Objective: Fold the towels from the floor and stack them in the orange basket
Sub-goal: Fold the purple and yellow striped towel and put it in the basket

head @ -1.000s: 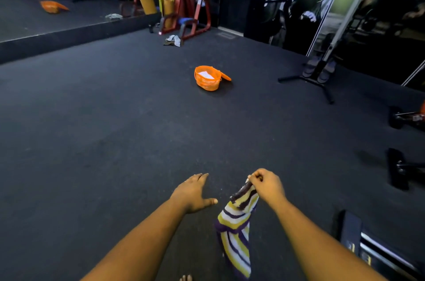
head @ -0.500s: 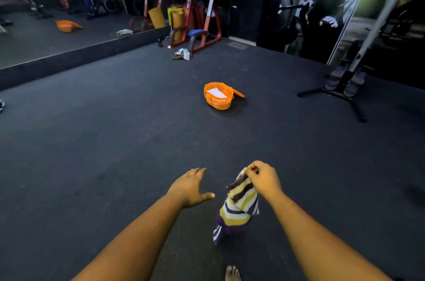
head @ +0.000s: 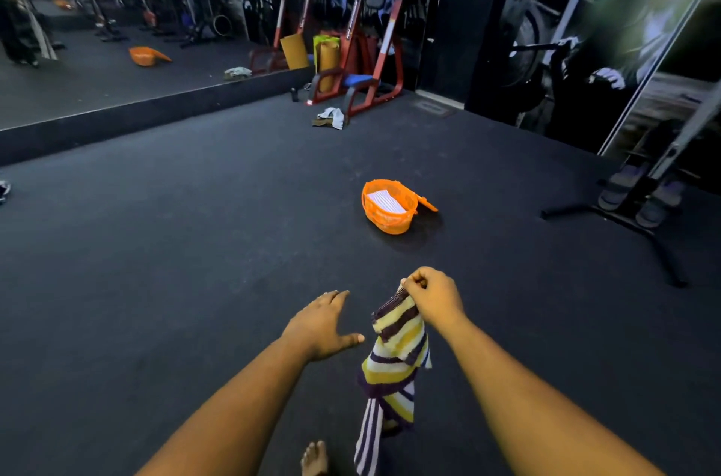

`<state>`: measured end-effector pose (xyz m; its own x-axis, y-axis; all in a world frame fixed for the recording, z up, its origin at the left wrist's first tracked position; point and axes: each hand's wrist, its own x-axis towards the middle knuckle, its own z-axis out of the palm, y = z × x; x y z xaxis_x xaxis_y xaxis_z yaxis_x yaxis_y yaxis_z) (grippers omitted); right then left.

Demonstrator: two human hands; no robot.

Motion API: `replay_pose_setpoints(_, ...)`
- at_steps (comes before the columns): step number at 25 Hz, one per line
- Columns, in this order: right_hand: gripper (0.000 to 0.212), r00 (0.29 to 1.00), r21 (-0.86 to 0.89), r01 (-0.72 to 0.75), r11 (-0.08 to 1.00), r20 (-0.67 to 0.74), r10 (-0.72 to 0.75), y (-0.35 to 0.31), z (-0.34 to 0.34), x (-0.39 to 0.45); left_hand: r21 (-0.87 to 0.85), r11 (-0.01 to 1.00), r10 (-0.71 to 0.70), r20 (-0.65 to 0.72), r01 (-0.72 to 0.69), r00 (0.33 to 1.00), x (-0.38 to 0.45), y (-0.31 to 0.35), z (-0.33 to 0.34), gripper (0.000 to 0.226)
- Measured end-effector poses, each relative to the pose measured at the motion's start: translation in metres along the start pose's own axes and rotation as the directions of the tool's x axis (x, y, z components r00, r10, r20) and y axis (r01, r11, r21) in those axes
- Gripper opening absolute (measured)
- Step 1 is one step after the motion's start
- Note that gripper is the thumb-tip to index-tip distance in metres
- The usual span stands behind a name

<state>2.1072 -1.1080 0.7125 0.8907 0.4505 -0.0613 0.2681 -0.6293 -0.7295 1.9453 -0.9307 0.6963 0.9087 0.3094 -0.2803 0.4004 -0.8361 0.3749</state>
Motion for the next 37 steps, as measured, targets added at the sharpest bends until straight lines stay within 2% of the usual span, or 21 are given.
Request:
replay_pose_setpoints(5, 0.017, 0.997, 0.219, -0.032, 0.975, -0.058, 0.046, -0.041, 0.018, 0.130, -0.177, 0.977, 0.126, 0.046, -0.116, 0.991, 0.141, -0.019, -0.042, 0.098)
replay_pose_setpoints(7, 0.016, 0.996, 0.307, -0.025, 0.951, -0.076, 0.050, -0.057, 0.015, 0.174, -0.218, 0.957, 0.199, 0.016, -0.191, 0.980, 0.189, -0.016, -0.061, 0.086)
replay_pose_setpoints(9, 0.015, 0.996, 0.412, -0.018, 0.911, -0.071, 0.052, -0.064, 0.009, 0.214, -0.349, 0.923, 0.158, -0.035, -0.160, 0.987, 0.238, -0.013, -0.078, 0.072)
replay_pose_setpoints(12, 0.016, 0.999, 0.539, -0.038, 0.841, -0.008, 0.050, -0.058, 0.004, 0.280, -0.663, 0.749, 0.002, 0.020, 0.011, 1.000, 0.318, -0.013, -0.102, 0.045)
replay_pose_setpoints(14, 0.019, 0.997, 0.576, -0.053, 0.816, -0.012, 0.073, -0.048, -0.001, 0.331, -0.781, 0.623, -0.004, 0.055, 0.046, 0.998, 0.368, -0.011, -0.119, 0.020)
replay_pose_setpoints(18, 0.014, 0.992, 0.585, -0.034, 0.811, -0.076, 0.097, -0.027, 0.002, 0.409, -0.937, 0.340, -0.134, 0.038, 0.082, 0.990, 0.442, 0.007, -0.156, 0.017)
replay_pose_setpoints(20, 0.033, 0.998, 0.555, 0.016, 0.831, 0.047, -0.050, -0.026, 0.017, 0.434, -0.965, 0.251, -0.200, 0.020, 0.071, 0.980, 0.476, 0.010, -0.171, 0.017)
replay_pose_setpoints(22, 0.046, 0.953, 0.408, 0.101, 0.907, 0.222, -0.205, -0.038, 0.037, 0.454, -0.981, 0.189, -0.243, -0.009, 0.038, 0.970, 0.502, 0.008, -0.183, 0.018)
replay_pose_setpoints(24, 0.037, 0.935, 0.269, 0.179, 0.946, 0.252, -0.248, -0.046, 0.053, 0.484, -0.989, 0.150, -0.264, -0.050, -0.010, 0.963, 0.526, 0.006, -0.197, 0.015)
replay_pose_setpoints(26, 0.019, 0.943, 0.268, 0.189, 0.945, 0.219, -0.251, -0.050, 0.059, 0.518, -0.977, 0.201, -0.235, -0.120, -0.072, 0.964, 0.545, 0.003, -0.213, 0.010)
replay_pose_setpoints(28, 0.021, 0.958, 0.430, 0.072, 0.900, 0.222, -0.182, -0.058, 0.057, 0.555, -0.937, 0.320, -0.161, -0.202, -0.142, 0.966, 0.569, -0.011, -0.220, 0.012)
replay_pose_setpoints(31, 0.018, 0.965, 0.692, -0.204, 0.692, 0.260, 0.024, -0.077, 0.046, 0.610, -0.878, 0.470, -0.023, -0.115, -0.091, 0.993, 0.599, -0.042, -0.205, 0.030)
replay_pose_setpoints(32, 0.020, 0.960, 0.735, -0.257, 0.628, 0.269, 0.078, -0.083, 0.042, 0.626, -0.851, 0.519, 0.013, -0.082, -0.077, 0.997, 0.610, -0.050, -0.199, 0.029)
replay_pose_setpoints(34, 0.022, 0.955, 0.769, -0.293, 0.568, 0.262, 0.137, -0.093, 0.039, 0.655, -0.790, 0.605, 0.067, -0.081, -0.105, 0.995, 0.636, -0.067, -0.198, 0.009)
replay_pose_setpoints(35, 0.023, 0.958, 0.770, -0.284, 0.571, 0.250, 0.140, -0.096, 0.041, 0.668, -0.783, 0.610, 0.078, -0.097, -0.125, 0.992, 0.651, -0.072, -0.206, 0.005)
replay_pose_setpoints(36, 0.023, 0.958, 0.757, -0.284, 0.589, 0.240, 0.154, -0.099, 0.043, 0.681, -0.799, 0.585, 0.072, -0.117, -0.137, 0.990, 0.667, -0.077, -0.216, 0.013)
replay_pose_setpoints(37, 0.023, 0.955, 0.725, -0.295, 0.622, 0.231, 0.184, -0.101, 0.045, 0.692, -0.840, 0.527, 0.052, -0.120, -0.129, 0.991, 0.682, -0.082, -0.227, 0.017)
